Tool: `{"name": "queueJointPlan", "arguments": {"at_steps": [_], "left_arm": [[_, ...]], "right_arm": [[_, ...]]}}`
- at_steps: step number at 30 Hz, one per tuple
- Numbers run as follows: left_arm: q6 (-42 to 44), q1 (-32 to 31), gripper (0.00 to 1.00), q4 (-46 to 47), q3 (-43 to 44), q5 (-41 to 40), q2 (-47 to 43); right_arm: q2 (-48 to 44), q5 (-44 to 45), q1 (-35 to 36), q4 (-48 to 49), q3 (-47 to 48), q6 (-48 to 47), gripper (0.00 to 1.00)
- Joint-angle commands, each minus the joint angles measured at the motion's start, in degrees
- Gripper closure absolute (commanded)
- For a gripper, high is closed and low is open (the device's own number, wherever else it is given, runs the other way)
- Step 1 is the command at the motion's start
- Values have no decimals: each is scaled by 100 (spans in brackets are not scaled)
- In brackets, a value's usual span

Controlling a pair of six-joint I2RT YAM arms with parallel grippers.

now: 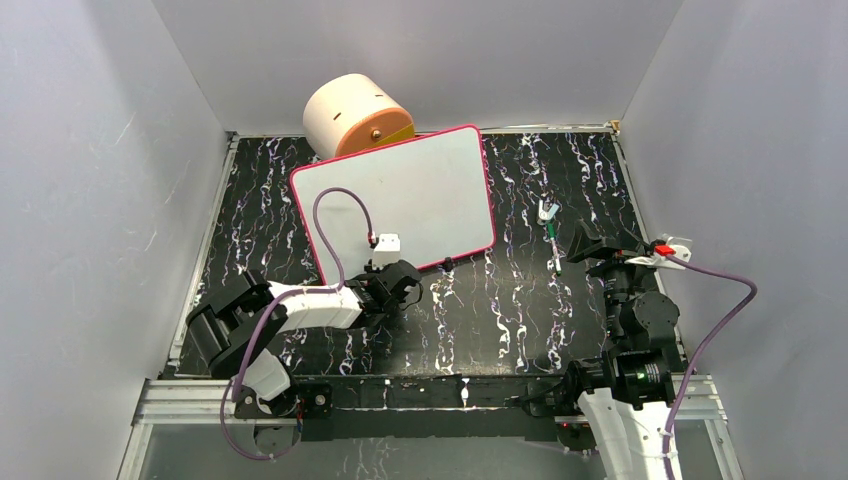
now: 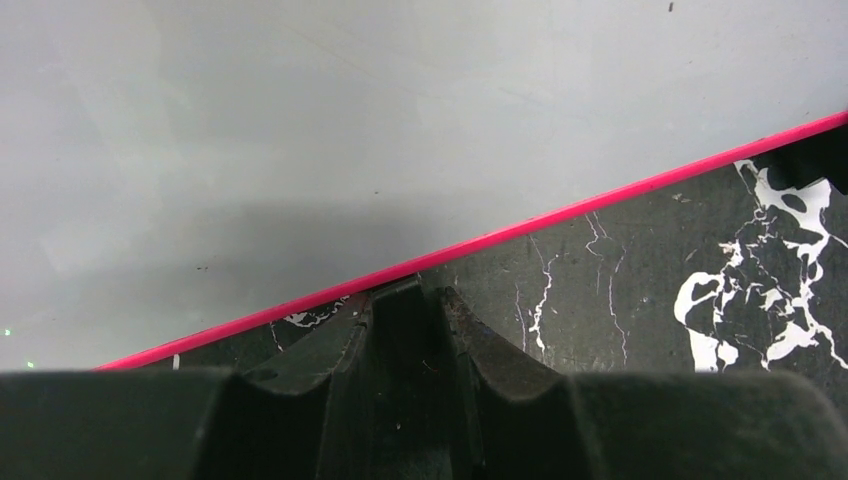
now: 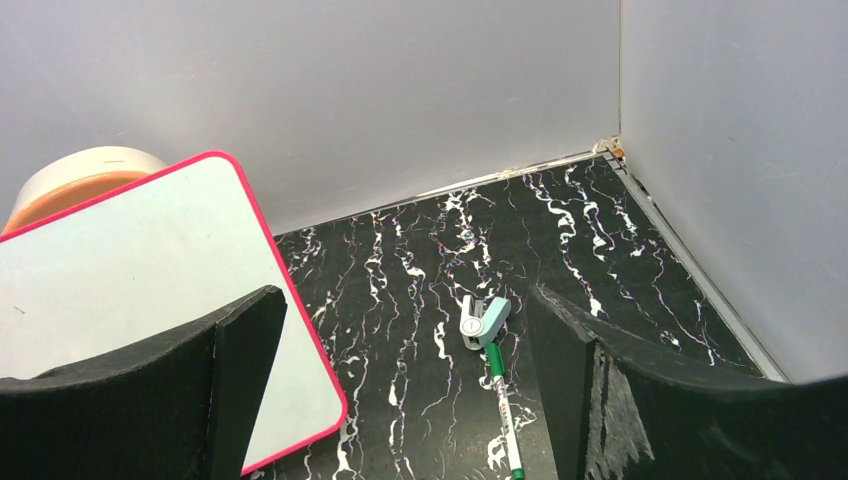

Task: Write a sentence on the whiteboard
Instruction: Move the whiteboard stand to the center of the board.

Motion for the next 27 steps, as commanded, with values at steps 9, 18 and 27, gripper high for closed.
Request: {"name": "queueJointPlan", "arguments": {"at_steps": [9,18,27], "left_arm": [[7,-282,100,105,-45,826,-4],[-547,-622,100,-206,-148,528,-180],[-664,-674,92,-545,-39,413,-379]], "right_arm": [[62,67,26,294,89,8,1],[93,48,27,142,107,62,1],[229,45,25,51,152,159,1]]}}
